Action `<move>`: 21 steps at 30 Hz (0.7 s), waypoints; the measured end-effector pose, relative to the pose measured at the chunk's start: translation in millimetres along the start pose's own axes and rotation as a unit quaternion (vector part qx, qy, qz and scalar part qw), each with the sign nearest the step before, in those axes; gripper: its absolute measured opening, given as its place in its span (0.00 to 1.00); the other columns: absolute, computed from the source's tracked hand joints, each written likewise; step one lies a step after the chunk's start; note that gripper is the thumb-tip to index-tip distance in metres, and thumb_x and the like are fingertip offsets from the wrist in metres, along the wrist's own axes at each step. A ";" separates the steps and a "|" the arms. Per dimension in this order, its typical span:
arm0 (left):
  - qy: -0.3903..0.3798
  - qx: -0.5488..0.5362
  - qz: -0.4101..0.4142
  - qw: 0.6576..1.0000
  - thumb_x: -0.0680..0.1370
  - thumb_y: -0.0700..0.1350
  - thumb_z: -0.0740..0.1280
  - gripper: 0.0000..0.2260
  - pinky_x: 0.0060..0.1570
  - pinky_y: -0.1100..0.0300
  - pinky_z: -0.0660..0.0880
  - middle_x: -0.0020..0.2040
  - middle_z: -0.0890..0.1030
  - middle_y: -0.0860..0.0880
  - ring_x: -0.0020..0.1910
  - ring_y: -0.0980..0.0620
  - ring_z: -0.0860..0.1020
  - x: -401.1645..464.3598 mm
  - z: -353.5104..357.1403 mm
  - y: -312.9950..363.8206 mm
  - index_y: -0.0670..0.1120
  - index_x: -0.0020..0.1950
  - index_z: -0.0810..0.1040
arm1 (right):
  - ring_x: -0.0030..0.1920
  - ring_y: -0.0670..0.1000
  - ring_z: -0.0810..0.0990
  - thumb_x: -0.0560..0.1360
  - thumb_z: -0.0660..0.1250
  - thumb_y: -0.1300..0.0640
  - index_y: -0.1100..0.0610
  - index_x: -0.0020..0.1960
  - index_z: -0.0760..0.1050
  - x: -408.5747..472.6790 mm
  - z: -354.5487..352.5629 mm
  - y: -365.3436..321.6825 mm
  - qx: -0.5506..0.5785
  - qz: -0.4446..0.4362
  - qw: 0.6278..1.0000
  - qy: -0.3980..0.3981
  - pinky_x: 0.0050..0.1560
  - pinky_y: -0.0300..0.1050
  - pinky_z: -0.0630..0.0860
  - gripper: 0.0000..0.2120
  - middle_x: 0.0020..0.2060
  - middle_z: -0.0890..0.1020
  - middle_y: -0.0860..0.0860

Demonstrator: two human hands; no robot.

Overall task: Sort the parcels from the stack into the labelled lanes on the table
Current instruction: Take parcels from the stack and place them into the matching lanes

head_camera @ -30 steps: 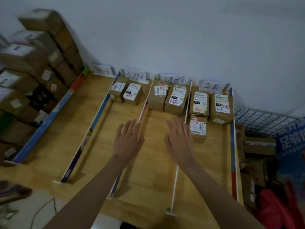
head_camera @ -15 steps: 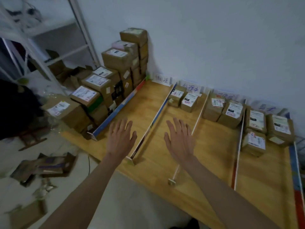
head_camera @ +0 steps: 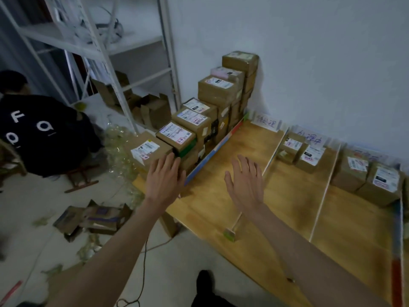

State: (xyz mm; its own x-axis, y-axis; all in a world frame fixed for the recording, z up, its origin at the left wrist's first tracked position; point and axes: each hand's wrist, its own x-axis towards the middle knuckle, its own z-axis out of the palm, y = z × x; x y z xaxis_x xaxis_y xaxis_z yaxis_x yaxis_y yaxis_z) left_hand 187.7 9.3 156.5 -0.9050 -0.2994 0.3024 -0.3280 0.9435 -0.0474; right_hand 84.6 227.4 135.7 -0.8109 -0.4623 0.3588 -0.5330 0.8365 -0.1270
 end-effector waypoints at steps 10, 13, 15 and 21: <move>-0.031 0.015 -0.049 0.998 0.82 0.55 0.59 0.20 0.70 0.46 0.64 0.70 0.73 0.45 0.69 0.44 0.71 68.7 40.9 -126.6 0.46 0.69 0.74 | 0.63 0.51 0.74 0.81 0.57 0.46 0.54 0.69 0.70 80.8 79.7 -112.8 0.108 0.032 0.993 -0.019 0.62 0.49 0.72 0.20 0.64 0.76 0.51; -0.053 0.018 -0.051 0.997 0.81 0.56 0.58 0.20 0.69 0.47 0.64 0.69 0.74 0.46 0.67 0.44 0.72 82.1 53.9 -156.5 0.48 0.69 0.73 | 0.64 0.52 0.73 0.81 0.57 0.46 0.55 0.68 0.69 90.4 97.3 -137.1 0.122 0.052 0.991 -0.035 0.65 0.51 0.72 0.20 0.64 0.76 0.52; -0.057 0.009 -0.041 0.998 0.81 0.56 0.59 0.19 0.68 0.47 0.65 0.68 0.74 0.46 0.66 0.45 0.72 89.2 61.9 -173.1 0.49 0.68 0.73 | 0.64 0.51 0.74 0.81 0.56 0.45 0.55 0.68 0.69 91.6 105.4 -150.1 0.131 0.073 0.988 -0.043 0.64 0.51 0.72 0.21 0.64 0.76 0.52; -0.062 -0.027 -0.024 0.997 0.80 0.57 0.56 0.22 0.65 0.46 0.67 0.65 0.76 0.44 0.63 0.42 0.75 125.2 81.7 -218.7 0.45 0.67 0.72 | 0.63 0.52 0.74 0.81 0.56 0.42 0.55 0.71 0.66 94.3 121.7 -185.6 0.132 0.144 0.980 -0.028 0.62 0.49 0.72 0.24 0.64 0.75 0.53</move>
State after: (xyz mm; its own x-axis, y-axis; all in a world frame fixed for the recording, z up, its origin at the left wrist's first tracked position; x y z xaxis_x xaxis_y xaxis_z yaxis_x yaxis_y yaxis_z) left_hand 124.0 -246.1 126.9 -0.9161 -0.3569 0.1825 -0.3602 0.9327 0.0160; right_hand 77.7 -7.3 80.6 -0.9449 -0.2405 0.2219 -0.3183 0.8329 -0.4528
